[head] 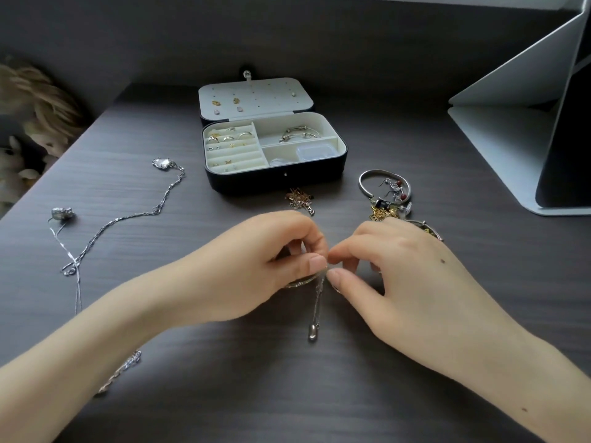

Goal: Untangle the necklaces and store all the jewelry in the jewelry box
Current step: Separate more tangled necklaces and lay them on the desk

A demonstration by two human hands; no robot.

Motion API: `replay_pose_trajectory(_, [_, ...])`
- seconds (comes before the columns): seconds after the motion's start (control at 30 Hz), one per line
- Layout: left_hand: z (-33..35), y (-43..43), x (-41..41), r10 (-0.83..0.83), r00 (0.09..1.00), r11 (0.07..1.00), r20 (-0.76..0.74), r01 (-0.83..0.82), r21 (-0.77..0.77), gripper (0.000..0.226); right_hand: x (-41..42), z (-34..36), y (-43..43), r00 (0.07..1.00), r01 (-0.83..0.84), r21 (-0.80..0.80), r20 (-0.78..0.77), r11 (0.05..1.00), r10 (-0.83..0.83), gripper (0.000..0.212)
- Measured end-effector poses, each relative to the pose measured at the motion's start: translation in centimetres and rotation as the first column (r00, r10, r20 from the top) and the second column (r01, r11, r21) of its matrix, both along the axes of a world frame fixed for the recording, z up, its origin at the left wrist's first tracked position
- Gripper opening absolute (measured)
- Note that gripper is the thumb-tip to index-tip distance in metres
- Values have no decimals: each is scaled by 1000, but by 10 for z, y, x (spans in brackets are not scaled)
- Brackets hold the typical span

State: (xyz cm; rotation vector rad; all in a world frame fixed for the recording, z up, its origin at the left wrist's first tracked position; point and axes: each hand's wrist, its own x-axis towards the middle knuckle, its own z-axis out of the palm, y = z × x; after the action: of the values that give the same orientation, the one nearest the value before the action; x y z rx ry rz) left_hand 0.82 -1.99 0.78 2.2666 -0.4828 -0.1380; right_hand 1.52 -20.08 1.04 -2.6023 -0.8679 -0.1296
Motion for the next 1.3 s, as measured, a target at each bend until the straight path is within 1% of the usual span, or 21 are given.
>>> replay_pose_trajectory(0.13, [4, 1, -2, -1, 995, 995, -97, -9, -102, 15, -2, 2, 3, 1000, -5, 111, 4, 994, 5, 28])
replay_pose_trajectory(0.23, [3, 2, -3, -6, 989, 989, -144, -16, -150, 17, -2, 2, 3, 1000, -8, 157, -21, 988, 11, 29])
replay_pose_trajectory(0.37, [3, 3, -4, -12, 985, 990, -170, -13, -143, 18, -3, 3, 3, 999, -27, 181, -34, 983, 33, 29])
replay_pose_trajectory(0.47, [5, 2, -5, -17, 984, 992, -180, -6, -125, 16, -2, 2, 5, 999, -38, 195, -5, 980, 39, 28])
replay_pose_trajectory(0.6, [6, 3, -6, -21, 981, 993, -191, -2, -121, 17, -1, 3, 6, 998, -56, 225, -15, 973, 60, 22])
replay_pose_trajectory(0.63, [6, 3, -6, -24, 980, 992, -197, -2, -129, 17, -1, 4, 5, 997, -51, 239, -50, 970, 65, 20])
replay_pose_trajectory(0.7, [6, 3, -6, -29, 978, 990, -206, -1, -141, 18, -1, 7, 5, 984, -13, 269, -166, 963, 60, 15])
replay_pose_trajectory(0.8, [6, 4, -7, -30, 974, 987, -224, -7, -162, 19, 1, 7, 4, 956, 15, 316, -284, 949, 80, 18])
replay_pose_trajectory(0.87, [7, 4, -7, -28, 970, 984, -240, -15, -179, 19, 0, 7, 5, 946, 18, 335, -311, 942, 92, 19])
replay_pose_trajectory(0.93, [7, 4, -8, -31, 970, 986, -240, -11, -169, 20, 0, 7, 5, 949, 20, 329, -304, 944, 85, 17])
replay_pose_trajectory(1.0, [7, 4, -8, -36, 971, 988, -237, -2, -156, 20, 1, 7, 4, 939, 24, 345, -329, 938, 97, 16])
replay_pose_trajectory(1.07, [8, 5, -9, -49, 969, 989, -242, 13, -146, 20, 2, 9, 4, 909, 38, 372, -398, 928, 122, 15])
replay_pose_trajectory(1.17, [10, 5, -10, -64, 963, 985, -264, 19, -169, 20, 2, 14, 5, 839, 85, 429, -517, 899, 167, 12])
replay_pose_trajectory(1.3, [8, 5, -12, -68, 959, 974, -274, 4, -228, 19, 1, 18, 4, 783, 141, 449, -596, 882, 179, 11])
